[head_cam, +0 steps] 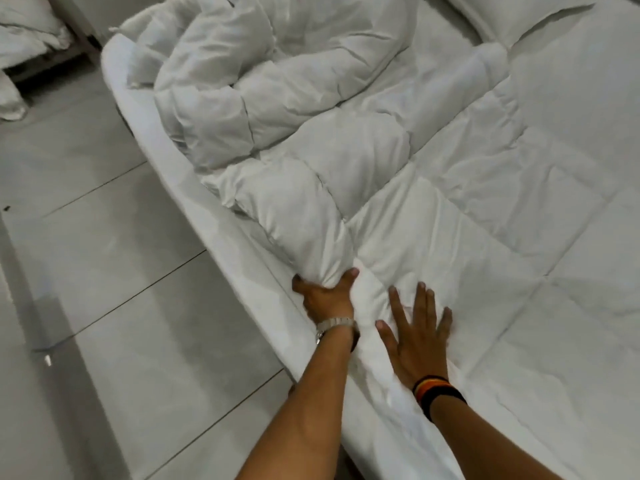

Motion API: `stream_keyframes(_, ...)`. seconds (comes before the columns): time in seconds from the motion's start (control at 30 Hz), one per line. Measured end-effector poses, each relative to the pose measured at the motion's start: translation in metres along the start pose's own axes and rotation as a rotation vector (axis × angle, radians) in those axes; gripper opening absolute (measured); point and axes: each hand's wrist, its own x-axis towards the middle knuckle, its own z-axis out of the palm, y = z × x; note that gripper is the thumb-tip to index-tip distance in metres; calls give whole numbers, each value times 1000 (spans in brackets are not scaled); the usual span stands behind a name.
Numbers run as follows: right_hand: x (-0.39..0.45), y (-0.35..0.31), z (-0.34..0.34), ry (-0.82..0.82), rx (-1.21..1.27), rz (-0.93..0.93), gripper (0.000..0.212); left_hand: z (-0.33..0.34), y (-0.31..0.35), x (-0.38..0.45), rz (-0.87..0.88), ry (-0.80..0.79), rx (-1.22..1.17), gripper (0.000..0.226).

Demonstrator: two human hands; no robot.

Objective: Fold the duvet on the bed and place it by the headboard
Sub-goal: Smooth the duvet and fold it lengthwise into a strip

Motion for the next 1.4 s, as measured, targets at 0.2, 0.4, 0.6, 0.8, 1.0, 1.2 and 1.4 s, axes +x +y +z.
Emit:
stream_keyframes(0.2, -8, -27, -49, -81, 95, 41, 80, -80, -7, -23, -72, -77, 5, 158)
stream_keyframes(0.4, 73, -109, -126, 172, 293, -37, 69, -138, 91, 33, 110, 35, -59, 162)
stream_keyframes(0.6, 197, -210, -123, 176, 255, -137, 72, -126, 214, 164, 246, 172, 24, 170)
stream_keyframes(0.8, 266, -259, -51, -33, 73, -67, 85, -75, 272, 279, 287, 77, 134, 181)
stream_keyframes(1.0, 268, -267, -36, -18, 50, -16, 85, -86, 293, 320, 356, -15, 69, 129)
stream_keyframes(1.2, 259, -310, -47, -159, 65, -31, 87, -189, 348, 349, 613, 40, 33, 119)
stream_keyframes(1.4, 275, -360, -79, -46, 260, 102, 88, -245, 345, 345, 382, -139, 252, 169)
